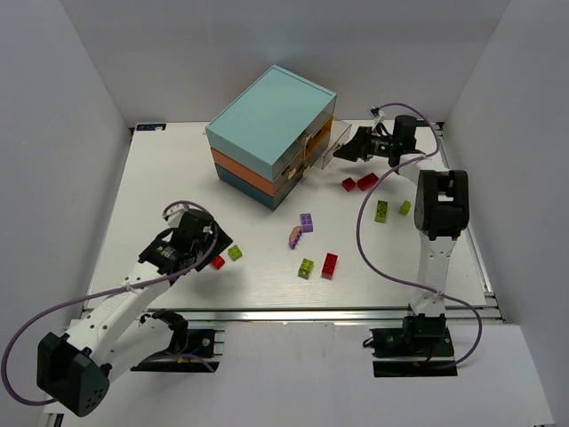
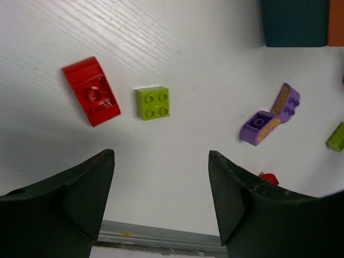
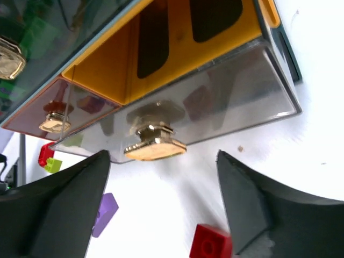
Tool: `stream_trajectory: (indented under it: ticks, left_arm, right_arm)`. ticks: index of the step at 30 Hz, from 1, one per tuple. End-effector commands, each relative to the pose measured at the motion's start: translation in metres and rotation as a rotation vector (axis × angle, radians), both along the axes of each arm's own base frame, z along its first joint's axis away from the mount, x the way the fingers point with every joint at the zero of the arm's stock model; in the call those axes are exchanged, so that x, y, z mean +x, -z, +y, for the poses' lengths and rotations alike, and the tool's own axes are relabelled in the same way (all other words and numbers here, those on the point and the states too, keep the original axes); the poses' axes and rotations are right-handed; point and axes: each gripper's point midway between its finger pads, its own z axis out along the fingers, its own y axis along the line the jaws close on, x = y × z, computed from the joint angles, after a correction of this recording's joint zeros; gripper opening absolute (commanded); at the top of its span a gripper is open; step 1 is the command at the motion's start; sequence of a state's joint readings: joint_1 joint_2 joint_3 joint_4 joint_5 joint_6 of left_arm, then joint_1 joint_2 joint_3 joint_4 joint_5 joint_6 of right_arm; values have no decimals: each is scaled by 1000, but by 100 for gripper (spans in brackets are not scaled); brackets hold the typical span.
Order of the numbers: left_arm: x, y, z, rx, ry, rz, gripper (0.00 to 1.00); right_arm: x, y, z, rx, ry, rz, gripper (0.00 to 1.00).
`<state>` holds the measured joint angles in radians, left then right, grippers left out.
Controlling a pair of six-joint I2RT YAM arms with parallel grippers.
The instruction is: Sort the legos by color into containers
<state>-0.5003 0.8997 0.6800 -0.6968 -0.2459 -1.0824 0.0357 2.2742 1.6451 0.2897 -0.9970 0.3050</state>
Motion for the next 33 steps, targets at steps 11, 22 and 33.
stream_trajectory:
  ticks: [11, 22, 33]
  left_arm:
    - [-18, 53, 36, 231, -99, 233, 81]
    - [14, 76, 39, 264, -102, 233, 86]
    - [20, 101, 45, 273, -94, 319, 49]
  right_arm:
    - [-64, -31, -32, -269, -54, -197, 86]
    - [-123, -39, -39, -372, -108, -306, 88]
    - [-133, -66, -48, -442, -79, -418, 85]
